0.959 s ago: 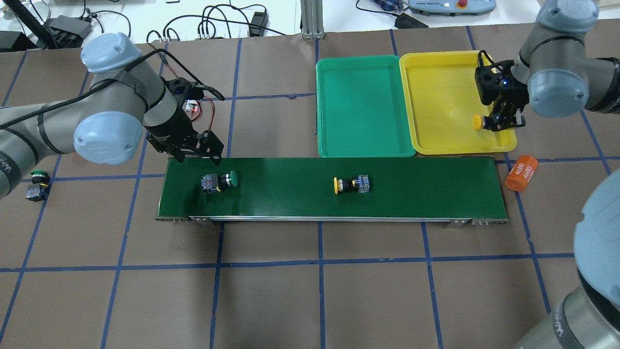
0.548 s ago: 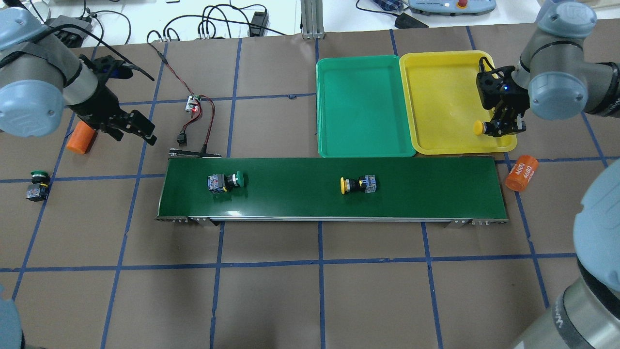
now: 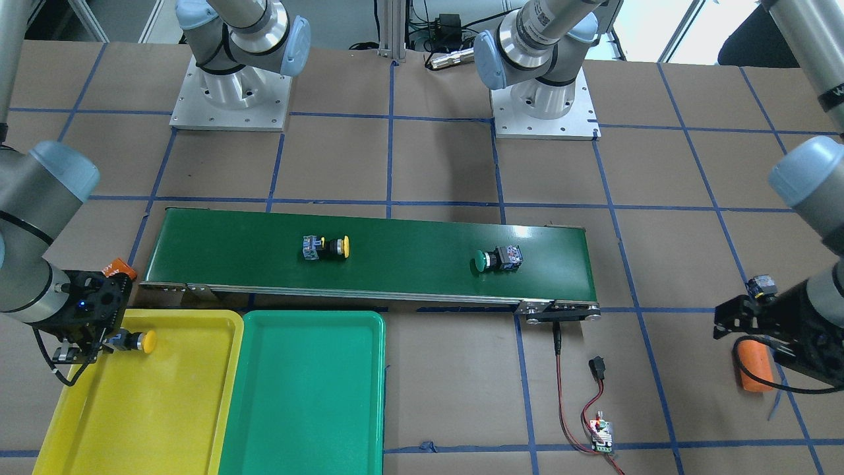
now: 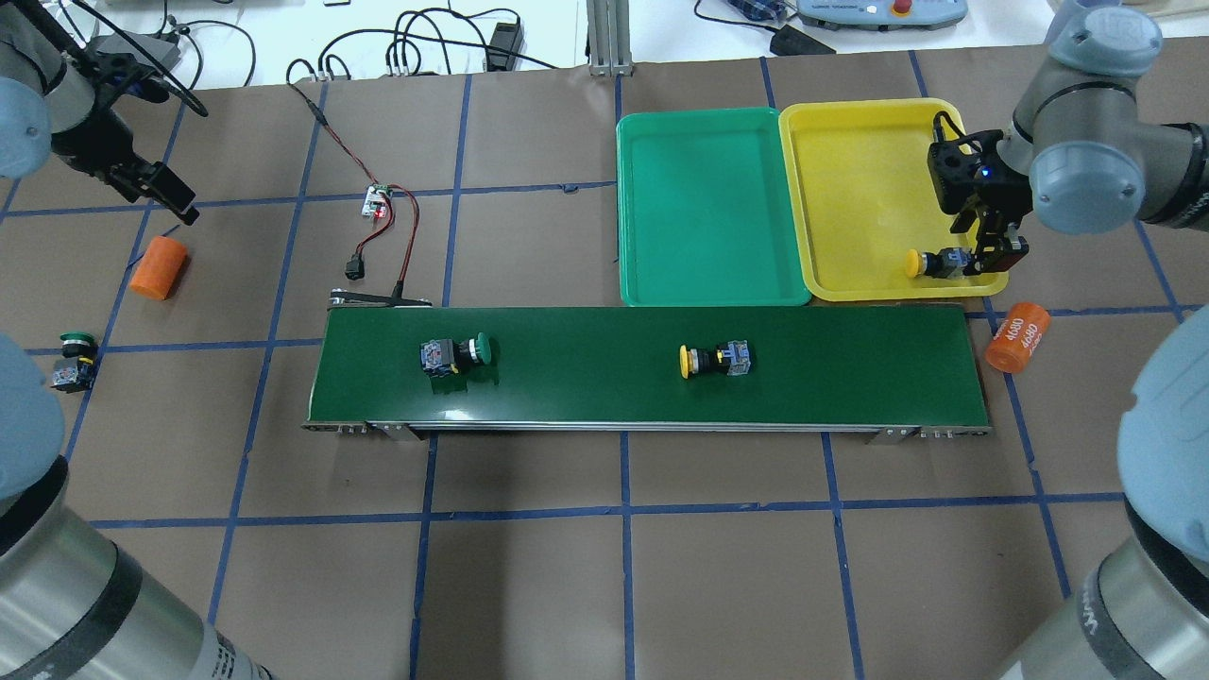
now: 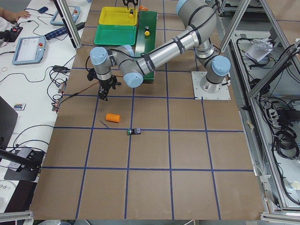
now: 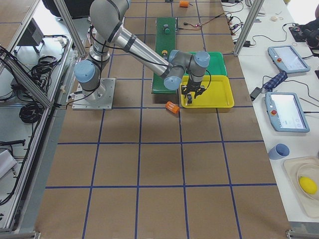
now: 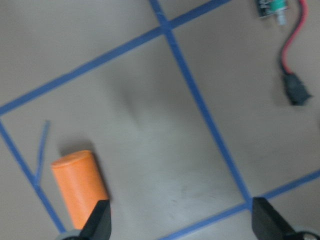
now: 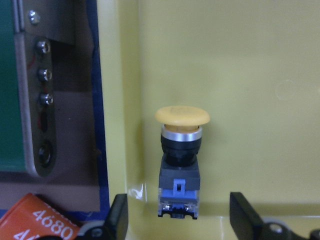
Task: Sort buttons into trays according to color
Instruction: 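Drop the yellow button in the yellow tray while left sets green button on belt, then grasp second yellow button with right while left grasps orange cylinder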
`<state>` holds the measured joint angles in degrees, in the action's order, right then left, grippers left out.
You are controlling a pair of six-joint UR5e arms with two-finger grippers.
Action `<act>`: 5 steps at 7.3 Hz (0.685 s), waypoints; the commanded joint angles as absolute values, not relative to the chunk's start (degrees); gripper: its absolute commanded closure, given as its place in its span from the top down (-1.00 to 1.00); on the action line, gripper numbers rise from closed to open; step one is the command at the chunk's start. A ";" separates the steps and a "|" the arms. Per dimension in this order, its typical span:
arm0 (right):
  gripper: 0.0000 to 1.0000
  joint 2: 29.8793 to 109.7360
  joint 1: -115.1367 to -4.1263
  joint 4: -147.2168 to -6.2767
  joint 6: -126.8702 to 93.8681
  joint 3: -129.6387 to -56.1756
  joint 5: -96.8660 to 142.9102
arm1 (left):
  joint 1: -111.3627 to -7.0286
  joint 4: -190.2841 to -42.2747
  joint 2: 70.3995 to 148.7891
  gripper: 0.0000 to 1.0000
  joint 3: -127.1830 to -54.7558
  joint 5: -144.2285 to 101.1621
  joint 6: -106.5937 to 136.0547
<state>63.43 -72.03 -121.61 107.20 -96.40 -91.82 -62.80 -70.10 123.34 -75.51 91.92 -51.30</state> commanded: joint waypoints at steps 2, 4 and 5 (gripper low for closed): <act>1.00 68.78 -72.25 -120.07 106.87 -98.69 -91.06 | -58.63 -68.91 133.74 1.00 -66.31 91.42 -53.79; 1.00 75.90 -73.04 -120.06 106.96 -106.39 -89.48 | -58.45 -69.60 137.01 1.00 -62.76 89.12 -53.62; 1.00 79.42 -73.56 -120.15 106.53 -110.18 -89.04 | -58.45 -69.61 137.80 1.00 -62.75 89.03 -53.87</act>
<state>74.90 -73.03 -120.10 106.83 -105.19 -89.75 -58.51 -69.43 136.35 -63.58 89.45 -53.74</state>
